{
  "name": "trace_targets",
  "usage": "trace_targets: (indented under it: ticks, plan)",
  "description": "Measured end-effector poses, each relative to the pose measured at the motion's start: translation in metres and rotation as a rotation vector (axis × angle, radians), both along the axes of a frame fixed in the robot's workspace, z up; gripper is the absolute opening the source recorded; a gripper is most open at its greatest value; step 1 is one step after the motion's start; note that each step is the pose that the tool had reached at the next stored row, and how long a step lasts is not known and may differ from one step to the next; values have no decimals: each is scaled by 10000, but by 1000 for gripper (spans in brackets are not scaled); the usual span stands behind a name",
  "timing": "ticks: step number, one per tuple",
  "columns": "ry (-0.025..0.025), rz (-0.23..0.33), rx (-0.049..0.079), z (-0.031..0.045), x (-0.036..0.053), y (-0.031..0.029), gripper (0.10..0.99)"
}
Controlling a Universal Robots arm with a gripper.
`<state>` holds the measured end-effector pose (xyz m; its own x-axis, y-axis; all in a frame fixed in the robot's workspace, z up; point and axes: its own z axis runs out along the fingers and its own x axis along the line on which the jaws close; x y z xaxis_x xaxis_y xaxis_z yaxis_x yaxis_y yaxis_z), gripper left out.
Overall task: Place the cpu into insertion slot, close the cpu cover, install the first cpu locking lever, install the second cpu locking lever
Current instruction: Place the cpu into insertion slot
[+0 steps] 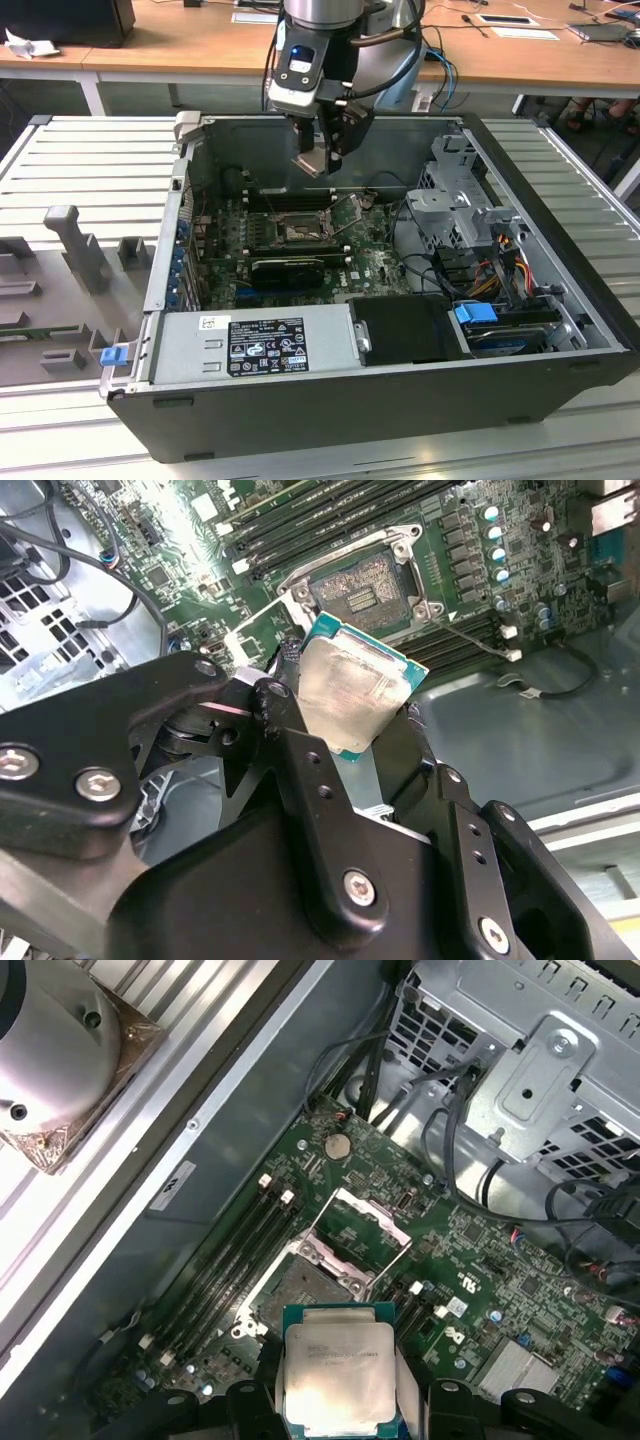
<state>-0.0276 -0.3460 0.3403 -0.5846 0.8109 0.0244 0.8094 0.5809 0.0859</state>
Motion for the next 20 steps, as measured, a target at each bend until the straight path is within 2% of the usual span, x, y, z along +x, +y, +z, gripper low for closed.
trace_targets:
  ticks: [13, 20]
  plan:
    - [0, -857, 0, -14, 0, 0, 533]
    - [0, -1136, 0, -18, 0, 0, 533]
